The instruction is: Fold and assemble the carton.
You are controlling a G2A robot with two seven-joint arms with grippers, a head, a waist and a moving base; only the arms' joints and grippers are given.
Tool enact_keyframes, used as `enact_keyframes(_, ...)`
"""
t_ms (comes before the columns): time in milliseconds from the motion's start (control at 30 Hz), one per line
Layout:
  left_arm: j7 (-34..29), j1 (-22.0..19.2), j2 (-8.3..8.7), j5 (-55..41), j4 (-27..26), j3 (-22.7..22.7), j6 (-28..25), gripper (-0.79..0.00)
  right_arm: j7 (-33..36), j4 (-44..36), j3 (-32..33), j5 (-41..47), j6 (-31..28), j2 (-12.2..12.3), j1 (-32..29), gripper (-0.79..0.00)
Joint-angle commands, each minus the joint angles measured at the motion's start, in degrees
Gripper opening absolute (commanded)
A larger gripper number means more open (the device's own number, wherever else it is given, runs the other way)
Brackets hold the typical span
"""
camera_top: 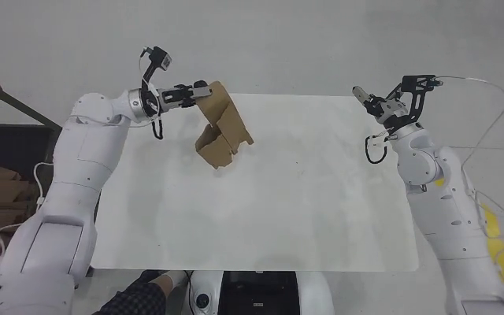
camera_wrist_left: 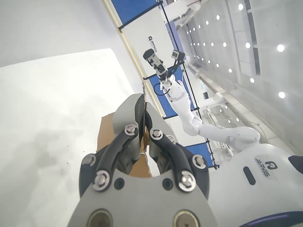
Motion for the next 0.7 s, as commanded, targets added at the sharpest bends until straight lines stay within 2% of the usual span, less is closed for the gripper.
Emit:
enact_keyframes(0, -0.34, 1.03, 0.13, -0.20, -2.64, 0.63, 0.35, -0.785, 0.00, 0.00, 0.00, 0.00, 0.00, 0.00, 0.00, 0.000)
enact_keyframes(100, -1.08, 2.85, 0.23, -0.95, -6.77, 1.81, 1.09, -0.785, 0.00, 0.00, 0.00, 0.00, 0.00, 0.00, 0.00, 0.000)
enact_keyframes(267, -3.41, 4.81, 0.23, -3.65, -10.64, 3.62, 3.42, -0.785, 0.00, 0.00, 0.00, 0.00, 0.00, 0.00, 0.00, 0.000)
enact_keyframes(667, -4.84, 6.06, 0.39, -5.84, -14.35, 5.41, 4.85, -0.785, 0.00, 0.00, 0.00, 0.00, 0.00, 0.00, 0.00, 0.000)
